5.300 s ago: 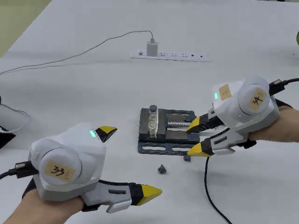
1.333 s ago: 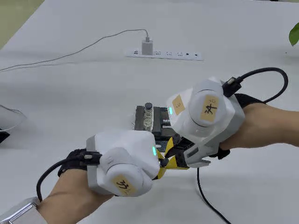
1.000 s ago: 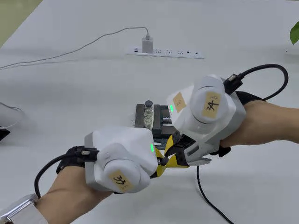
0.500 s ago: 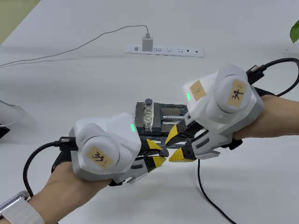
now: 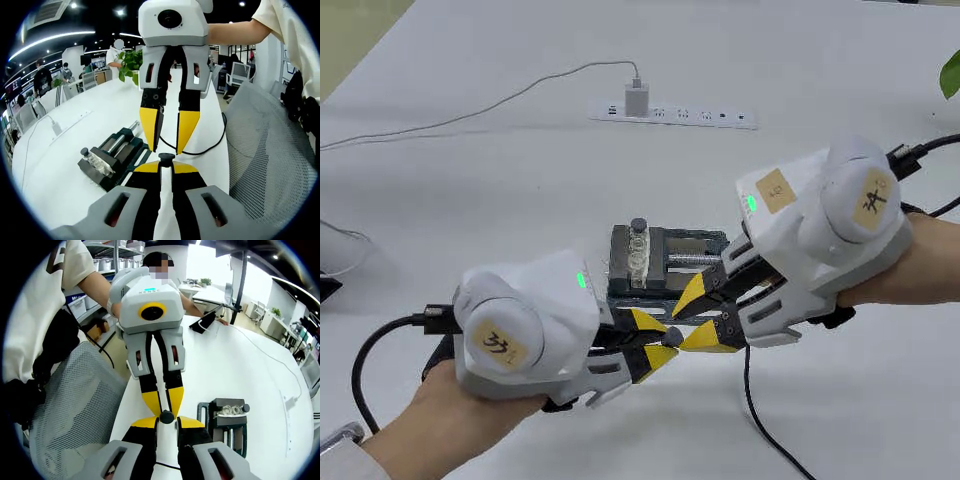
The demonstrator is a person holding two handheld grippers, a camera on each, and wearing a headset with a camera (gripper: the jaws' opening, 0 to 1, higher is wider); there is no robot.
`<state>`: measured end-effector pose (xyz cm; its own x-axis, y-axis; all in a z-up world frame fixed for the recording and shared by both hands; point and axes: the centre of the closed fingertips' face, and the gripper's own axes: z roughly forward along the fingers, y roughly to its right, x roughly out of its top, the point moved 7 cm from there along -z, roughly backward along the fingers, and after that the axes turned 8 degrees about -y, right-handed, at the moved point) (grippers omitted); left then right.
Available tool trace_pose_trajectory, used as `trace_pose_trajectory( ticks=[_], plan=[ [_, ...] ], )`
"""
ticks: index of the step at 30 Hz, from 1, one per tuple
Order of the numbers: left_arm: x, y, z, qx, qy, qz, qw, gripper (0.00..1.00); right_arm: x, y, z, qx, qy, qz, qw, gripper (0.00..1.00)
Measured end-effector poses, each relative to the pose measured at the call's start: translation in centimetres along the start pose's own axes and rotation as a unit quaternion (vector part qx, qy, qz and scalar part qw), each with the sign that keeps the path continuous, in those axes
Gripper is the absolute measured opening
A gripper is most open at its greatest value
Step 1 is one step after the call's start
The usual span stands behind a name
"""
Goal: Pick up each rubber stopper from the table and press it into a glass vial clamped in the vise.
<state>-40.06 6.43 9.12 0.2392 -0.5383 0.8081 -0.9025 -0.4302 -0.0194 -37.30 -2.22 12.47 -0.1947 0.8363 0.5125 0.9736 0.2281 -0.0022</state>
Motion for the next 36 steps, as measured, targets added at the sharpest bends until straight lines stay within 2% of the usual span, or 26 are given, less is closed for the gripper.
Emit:
trace_pose_trajectory(
  ticks=[13,16,18,36],
  plan=[
    [0.2,0.03,-0.09,-0.002,0.008,0.001,1.0,0.03,0.03,-0.17,0.01,0.007,0.0,-0.003,1.0,0.09],
    [0.39,0.11,-0.23,-0.001,0.015,0.002,0.9999,0.03,0.12,-0.19,0.04,0.009,0.0,-0.005,0.9999,0.08],
    [0.26,0.1,-0.26,0.001,0.012,0.003,0.9999,0.03,0.22,-0.21,0.06,0.009,-0.001,-0.007,0.9999,0.08],
    [0.08,0.28,-0.46,-0.001,0.018,-0.031,0.9994,0.03,0.64,-0.42,0.31,-0.001,-0.014,-0.026,0.9996,0.09]
  ],
)
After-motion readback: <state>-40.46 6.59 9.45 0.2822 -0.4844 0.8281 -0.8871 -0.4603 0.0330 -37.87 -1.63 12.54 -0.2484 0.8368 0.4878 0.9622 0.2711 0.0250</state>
